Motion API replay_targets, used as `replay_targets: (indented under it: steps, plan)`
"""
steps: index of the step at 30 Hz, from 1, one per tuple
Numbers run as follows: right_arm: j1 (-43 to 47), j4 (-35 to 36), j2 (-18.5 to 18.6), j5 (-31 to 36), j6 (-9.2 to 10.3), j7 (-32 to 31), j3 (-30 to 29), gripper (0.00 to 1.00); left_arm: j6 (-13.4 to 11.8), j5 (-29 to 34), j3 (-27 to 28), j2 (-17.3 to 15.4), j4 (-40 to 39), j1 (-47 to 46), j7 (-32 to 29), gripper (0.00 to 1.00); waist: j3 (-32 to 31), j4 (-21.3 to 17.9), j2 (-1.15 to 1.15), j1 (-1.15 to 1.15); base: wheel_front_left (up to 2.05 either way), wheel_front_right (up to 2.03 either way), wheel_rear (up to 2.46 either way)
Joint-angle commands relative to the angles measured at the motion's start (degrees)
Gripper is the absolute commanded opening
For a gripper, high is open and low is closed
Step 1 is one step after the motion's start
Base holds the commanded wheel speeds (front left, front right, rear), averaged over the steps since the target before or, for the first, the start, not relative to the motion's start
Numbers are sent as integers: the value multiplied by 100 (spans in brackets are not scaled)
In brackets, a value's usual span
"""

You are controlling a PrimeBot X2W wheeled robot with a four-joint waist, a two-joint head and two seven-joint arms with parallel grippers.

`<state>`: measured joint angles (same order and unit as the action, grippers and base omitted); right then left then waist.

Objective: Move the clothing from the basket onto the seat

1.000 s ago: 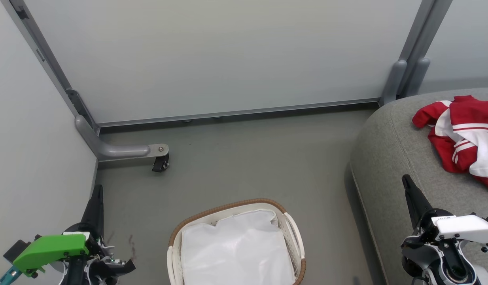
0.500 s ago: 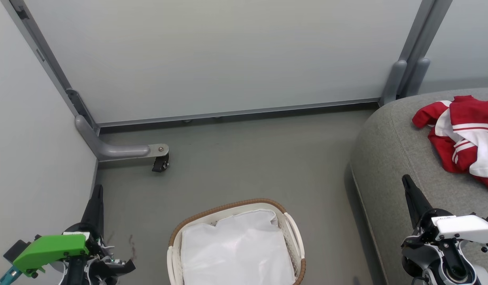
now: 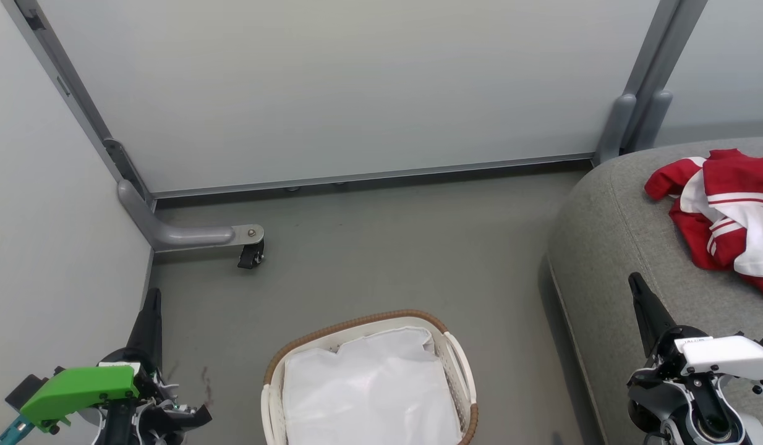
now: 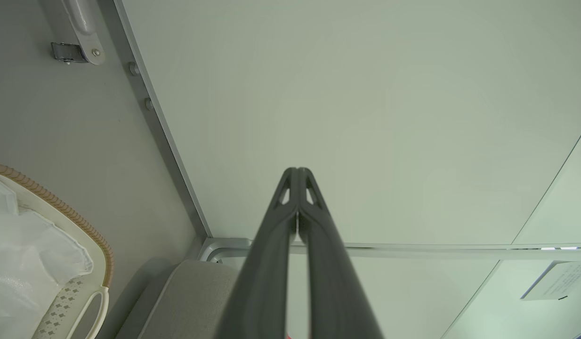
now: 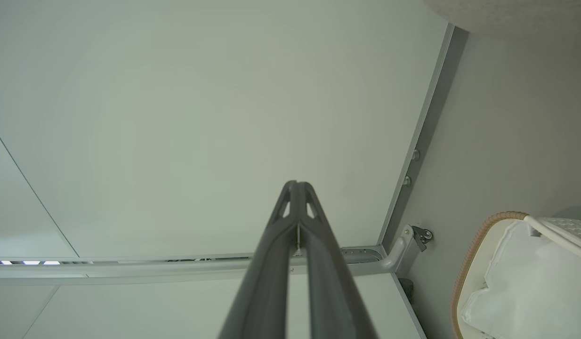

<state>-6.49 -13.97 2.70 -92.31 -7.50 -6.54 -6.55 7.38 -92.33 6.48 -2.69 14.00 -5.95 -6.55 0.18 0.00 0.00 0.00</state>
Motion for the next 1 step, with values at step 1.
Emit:
replay_targets:
  steps: [1]
  plan:
    - [64, 13, 35, -21, 2, -16, -9, 0, 21, -19, 11, -37, -3, -57, -15, 0, 0, 0, 0, 0, 0, 0, 0]
